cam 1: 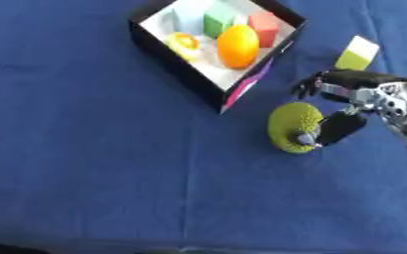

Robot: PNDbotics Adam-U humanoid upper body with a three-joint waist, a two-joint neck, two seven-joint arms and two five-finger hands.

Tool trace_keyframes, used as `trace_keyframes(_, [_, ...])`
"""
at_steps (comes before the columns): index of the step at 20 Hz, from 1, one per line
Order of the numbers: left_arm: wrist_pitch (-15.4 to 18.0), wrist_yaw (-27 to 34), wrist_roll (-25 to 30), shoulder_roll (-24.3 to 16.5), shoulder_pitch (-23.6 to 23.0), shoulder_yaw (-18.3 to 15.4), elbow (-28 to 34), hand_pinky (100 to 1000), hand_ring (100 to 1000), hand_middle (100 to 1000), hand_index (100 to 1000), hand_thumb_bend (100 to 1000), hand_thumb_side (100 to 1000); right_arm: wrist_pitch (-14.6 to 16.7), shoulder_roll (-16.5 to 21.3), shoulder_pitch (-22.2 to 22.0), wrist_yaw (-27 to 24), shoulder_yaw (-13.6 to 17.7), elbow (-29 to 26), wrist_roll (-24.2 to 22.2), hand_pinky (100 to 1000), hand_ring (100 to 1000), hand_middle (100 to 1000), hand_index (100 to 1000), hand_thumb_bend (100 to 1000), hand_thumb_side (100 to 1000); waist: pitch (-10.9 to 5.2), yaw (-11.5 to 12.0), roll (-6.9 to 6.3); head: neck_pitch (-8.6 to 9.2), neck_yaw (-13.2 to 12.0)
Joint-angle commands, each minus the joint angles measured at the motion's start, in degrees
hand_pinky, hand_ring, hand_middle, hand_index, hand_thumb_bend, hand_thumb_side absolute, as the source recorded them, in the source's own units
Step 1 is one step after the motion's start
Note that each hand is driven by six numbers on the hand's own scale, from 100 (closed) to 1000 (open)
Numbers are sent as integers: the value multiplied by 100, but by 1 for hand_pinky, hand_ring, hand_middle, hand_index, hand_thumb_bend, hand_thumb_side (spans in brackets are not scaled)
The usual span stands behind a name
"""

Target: Pick up objects on the table and place them in the box.

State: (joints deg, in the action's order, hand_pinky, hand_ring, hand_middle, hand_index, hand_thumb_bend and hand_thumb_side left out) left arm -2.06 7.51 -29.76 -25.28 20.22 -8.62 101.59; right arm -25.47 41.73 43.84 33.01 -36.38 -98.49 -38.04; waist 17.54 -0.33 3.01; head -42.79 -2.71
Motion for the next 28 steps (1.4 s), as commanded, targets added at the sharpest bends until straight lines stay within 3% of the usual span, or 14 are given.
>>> trace_keyframes(1, [6, -22, 25, -89, 78, -20, 91, 697, 765, 781, 828, 100, 592, -77, 67, 89, -9, 68, 66, 4, 910, 779, 687, 808, 444, 450, -311, 7, 3, 9, 6])
trace_keyframes(7, [-5, -37, 20, -91, 85, -32, 87, 696, 765, 779, 826, 100, 593, -292, 104, 59, -390, 136, -37, 317, 872, 702, 571, 685, 457, 420, -323, 4, 12, -4, -5])
trace_keyframes(12, [-8, -36, 18, -92, 95, -40, 91, 695, 765, 775, 827, 100, 594, -314, 227, 11, -849, 169, -284, 391, 865, 694, 587, 702, 350, 372, -327, 4, 20, -17, -11])
trace_keyframes(17, [-13, -28, 32, -103, 89, -44, 81, 693, 764, 770, 826, 100, 603, -225, 395, -39, -1170, 338, -664, 463, 876, 693, 610, 736, 427, 470, -327, -11, 21, -24, -26])
trace_keyframes(20, [-11, -19, 35, -110, 84, -48, 78, 692, 764, 767, 827, 100, 610, -168, 476, -49, -1229, 421, -853, 550, 875, 683, 608, 738, 431, 483, -331, -20, 22, -22, -31])
trace_keyframes(28, [-14, -13, 59, -122, 80, -50, 75, 690, 762, 759, 823, 100, 614, -253, 622, -43, -1476, 583, -1231, 748, 879, 683, 603, 728, 301, 450, -340, -34, 32, -27, -39])
